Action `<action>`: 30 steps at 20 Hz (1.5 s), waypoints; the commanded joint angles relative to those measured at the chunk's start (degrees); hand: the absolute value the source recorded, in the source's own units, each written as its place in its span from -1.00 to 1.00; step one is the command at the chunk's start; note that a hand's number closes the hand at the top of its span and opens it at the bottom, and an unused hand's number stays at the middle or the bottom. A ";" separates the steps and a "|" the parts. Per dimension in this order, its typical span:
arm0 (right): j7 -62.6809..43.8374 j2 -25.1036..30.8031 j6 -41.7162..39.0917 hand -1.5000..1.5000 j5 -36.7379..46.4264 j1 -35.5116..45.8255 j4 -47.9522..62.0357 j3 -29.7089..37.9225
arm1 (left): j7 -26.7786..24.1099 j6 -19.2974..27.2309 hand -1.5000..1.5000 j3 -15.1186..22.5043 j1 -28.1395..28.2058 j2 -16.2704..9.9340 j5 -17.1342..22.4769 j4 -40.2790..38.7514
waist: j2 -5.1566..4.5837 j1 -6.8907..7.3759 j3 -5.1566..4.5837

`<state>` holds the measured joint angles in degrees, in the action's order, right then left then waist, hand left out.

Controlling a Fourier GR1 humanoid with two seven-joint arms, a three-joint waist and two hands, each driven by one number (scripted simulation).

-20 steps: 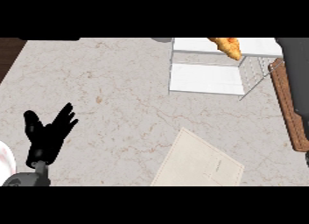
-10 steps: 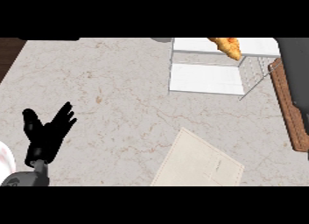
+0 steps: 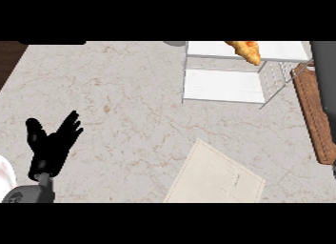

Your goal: Pick the croissant from the placemat and place it in the tiered shelf

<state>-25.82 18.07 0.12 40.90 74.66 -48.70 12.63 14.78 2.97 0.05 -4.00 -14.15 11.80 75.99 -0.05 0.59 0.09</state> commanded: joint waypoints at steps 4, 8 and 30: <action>1.05 0.05 5.57 -1.00 -7.12 1.57 0.69 8.11 | 2.81 0.50 0.00 0.22 1.43 0.18 -0.16 2.78 | -0.08 0.55 -0.07; -3.45 -1.42 6.53 -1.00 -11.56 5.03 -2.09 11.24 | -0.71 1.74 0.00 0.19 -0.54 1.80 -1.97 -1.36 | 0.01 -0.47 -0.14; -4.41 19.35 7.83 -1.00 -23.64 -11.67 -11.47 25.88 | -0.21 0.19 0.00 -0.58 2.92 2.75 -1.63 1.95 | 0.21 -1.03 -0.07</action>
<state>-30.56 34.14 12.14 21.97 67.60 -58.00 35.58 15.49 1.97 -1.62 -1.83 -13.50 11.28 77.89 0.26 -0.44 0.10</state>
